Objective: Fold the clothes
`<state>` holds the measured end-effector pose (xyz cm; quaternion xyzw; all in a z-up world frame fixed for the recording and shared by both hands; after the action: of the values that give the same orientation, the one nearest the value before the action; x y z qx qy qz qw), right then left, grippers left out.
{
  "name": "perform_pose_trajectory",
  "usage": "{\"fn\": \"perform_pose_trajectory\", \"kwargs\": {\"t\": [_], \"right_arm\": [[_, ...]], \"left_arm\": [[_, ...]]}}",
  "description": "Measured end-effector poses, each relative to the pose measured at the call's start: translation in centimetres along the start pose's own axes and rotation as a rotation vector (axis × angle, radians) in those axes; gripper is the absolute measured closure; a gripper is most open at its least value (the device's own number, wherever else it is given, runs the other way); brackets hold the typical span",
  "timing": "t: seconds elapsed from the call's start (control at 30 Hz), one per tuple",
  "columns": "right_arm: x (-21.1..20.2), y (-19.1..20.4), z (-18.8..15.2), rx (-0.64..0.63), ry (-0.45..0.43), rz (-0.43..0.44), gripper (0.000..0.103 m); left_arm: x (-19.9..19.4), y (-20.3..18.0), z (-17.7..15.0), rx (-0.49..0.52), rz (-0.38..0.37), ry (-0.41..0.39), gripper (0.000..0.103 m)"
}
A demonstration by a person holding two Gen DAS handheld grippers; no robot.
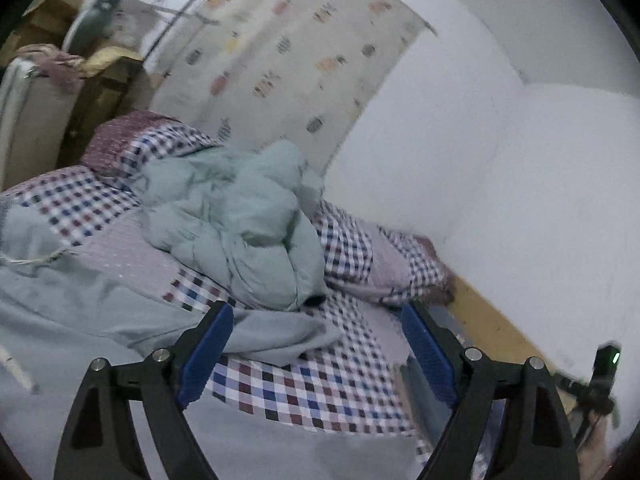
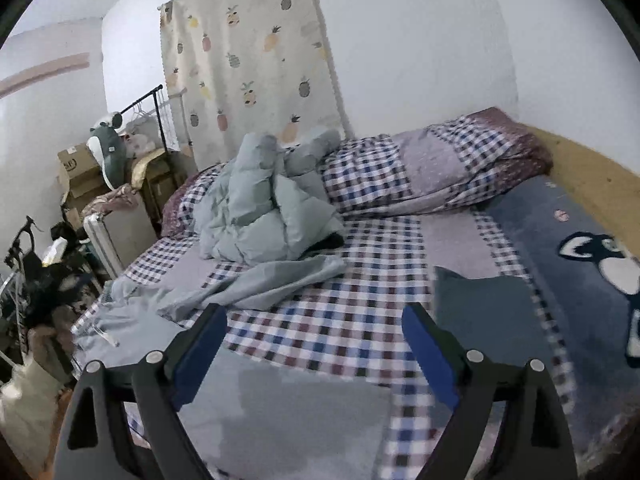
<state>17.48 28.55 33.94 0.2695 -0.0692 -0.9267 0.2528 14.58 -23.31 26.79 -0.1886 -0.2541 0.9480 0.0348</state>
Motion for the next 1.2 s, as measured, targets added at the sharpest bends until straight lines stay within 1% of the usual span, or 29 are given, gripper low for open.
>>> {"fn": "perform_pose_trajectory", "kwargs": {"t": [0.07, 0.13, 0.33, 0.37, 0.47, 0.53, 0.57, 0.6, 0.63, 0.7, 0.73, 0.83, 0.97, 1.07, 1.13, 1.2], "right_arm": [[2.8, 0.2, 0.5, 0.012, 0.018, 0.029, 0.011], [6.7, 0.5, 1.2, 0.013, 0.046, 0.063, 0.011], [17.3, 2.1, 3.2, -0.012, 0.115, 0.125, 0.011], [19.7, 2.4, 3.8, -0.019, 0.130, 0.133, 0.011], [26.1, 2.7, 5.0, -0.023, 0.181, 0.149, 0.011], [30.8, 2.7, 5.3, -0.016, 0.242, 0.149, 0.011], [32.6, 2.6, 5.4, -0.002, 0.269, 0.146, 0.011], [35.1, 1.9, 5.4, 0.039, 0.302, 0.143, 0.011], [37.8, 1.1, 5.4, 0.087, 0.336, 0.139, 0.011], [41.7, -0.5, 5.5, 0.182, 0.360, 0.130, 0.011], [43.4, -1.5, 5.6, 0.233, 0.365, 0.111, 0.011], [47.4, -4.1, 5.4, 0.371, 0.382, 0.060, 0.011], [50.7, -6.3, 4.9, 0.408, 0.407, -0.009, 0.011], [53.1, -7.8, 4.5, 0.429, 0.426, -0.062, 0.012], [54.8, -8.9, 4.3, 0.443, 0.438, -0.097, 0.019], [56.4, -10.0, 4.0, 0.457, 0.451, -0.133, 0.037]], "left_arm": [[2.6, -0.6, -1.2, 0.003, 0.006, 0.018, 0.014], [5.3, -0.4, -2.6, -0.036, -0.002, 0.038, 0.014], [13.0, 1.4, -7.1, -0.127, -0.004, 0.118, 0.014], [14.1, 1.8, -7.8, -0.147, -0.004, 0.123, 0.014], [17.0, 3.7, -9.7, -0.205, 0.002, 0.130, 0.014], [18.6, 5.2, -11.2, -0.247, 0.009, 0.141, 0.014], [19.1, 5.8, -11.7, -0.267, 0.021, 0.154, 0.014], [19.7, 6.3, -12.2, -0.287, 0.035, 0.168, 0.014], [20.2, 6.8, -12.6, -0.307, 0.048, 0.182, 0.014], [21.0, 7.3, -12.6, -0.346, 0.046, 0.186, 0.014], [21.4, 7.3, -12.6, -0.362, 0.041, 0.189, 0.014], [21.9, 6.5, -12.0, -0.355, -0.003, 0.195, 0.014], [22.3, 5.6, -12.1, -0.321, -0.017, 0.207, 0.014], [22.7, 5.6, -12.3, -0.335, -0.028, 0.224, 0.014], [22.7, 5.4, -12.4, -0.336, -0.042, 0.230, 0.014], [22.6, 5.3, -12.3, -0.333, -0.043, 0.225, 0.014]]}}
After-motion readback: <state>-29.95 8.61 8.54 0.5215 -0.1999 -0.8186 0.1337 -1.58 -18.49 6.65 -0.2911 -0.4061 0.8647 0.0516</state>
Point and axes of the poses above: each gripper's, at about its wrist camera, not at the fingertips, and x roughly the way its jaws point, y to its left, z to its top, the point moved 1 cm from there along x, roughly the way its jaws point, and after that the axes turned 11 degrees about z, right-handed, at the moved point
